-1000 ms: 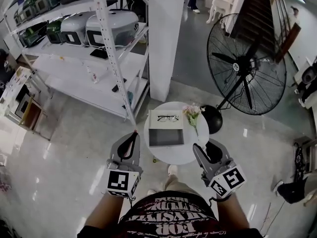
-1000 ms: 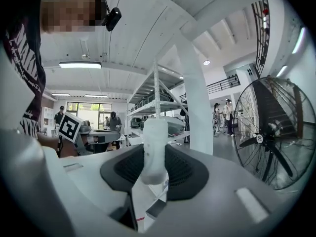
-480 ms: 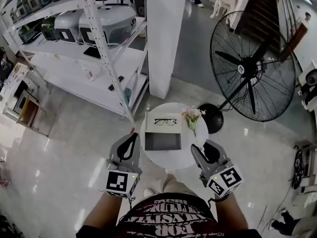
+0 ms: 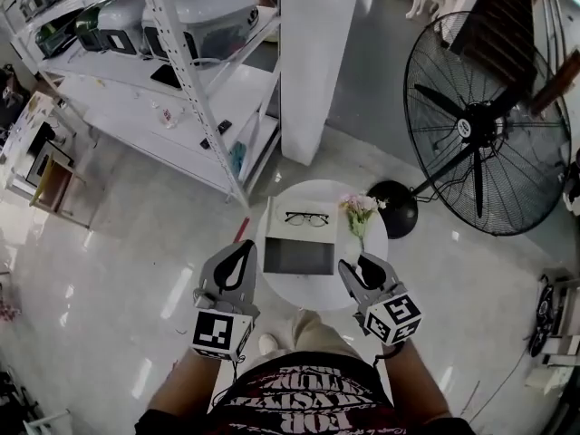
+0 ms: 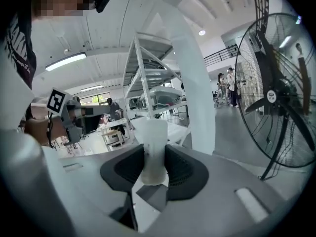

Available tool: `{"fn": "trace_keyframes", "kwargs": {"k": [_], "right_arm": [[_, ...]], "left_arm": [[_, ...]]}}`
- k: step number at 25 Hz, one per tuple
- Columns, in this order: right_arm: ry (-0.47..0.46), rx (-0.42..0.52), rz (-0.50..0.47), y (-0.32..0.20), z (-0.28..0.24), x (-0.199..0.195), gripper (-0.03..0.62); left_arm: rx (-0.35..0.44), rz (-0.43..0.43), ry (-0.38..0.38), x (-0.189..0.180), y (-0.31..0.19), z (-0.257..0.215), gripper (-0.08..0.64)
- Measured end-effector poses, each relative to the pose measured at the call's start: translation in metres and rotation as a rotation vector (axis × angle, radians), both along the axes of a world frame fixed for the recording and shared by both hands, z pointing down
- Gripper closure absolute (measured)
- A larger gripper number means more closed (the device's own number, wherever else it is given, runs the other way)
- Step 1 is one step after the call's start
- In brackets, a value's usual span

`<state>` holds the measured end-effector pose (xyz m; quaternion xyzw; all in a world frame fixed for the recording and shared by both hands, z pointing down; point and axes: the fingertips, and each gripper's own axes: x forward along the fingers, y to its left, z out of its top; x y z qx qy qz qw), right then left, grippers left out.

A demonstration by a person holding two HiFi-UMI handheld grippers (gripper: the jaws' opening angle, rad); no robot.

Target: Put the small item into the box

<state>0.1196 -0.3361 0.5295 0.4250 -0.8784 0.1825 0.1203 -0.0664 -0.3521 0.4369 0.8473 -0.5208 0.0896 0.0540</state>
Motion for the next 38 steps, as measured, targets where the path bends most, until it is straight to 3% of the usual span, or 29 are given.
{"fn": "trace_keyframes", "kwargs": {"k": [14,24,31,38], "right_arm": [[0.130,-0.277,-0.105,-0.021,0.156,-0.027,0.439],[0.250,-0.492,-0.160,-0.017,0.265,-0.035,0.439],[0.318,-0.590,-0.172,-0.017,0.305,-0.039,0.439],[0.408,-0.668,-0.103,-0.019,0.329,-0.032,0.437]], "left_arm": [[-0.042,-0.072,0.061,-0.019,-0.015,0.012,0.560],[-0.097,-0.143,0.002,-0.049,-0.003,0.034,0.560],[-0.098,-0.198,0.002,-0.071,0.011,0.041,0.560],[-0.093,-0.184,-0.029,-0.070,0.020,0.030,0.560]]}}
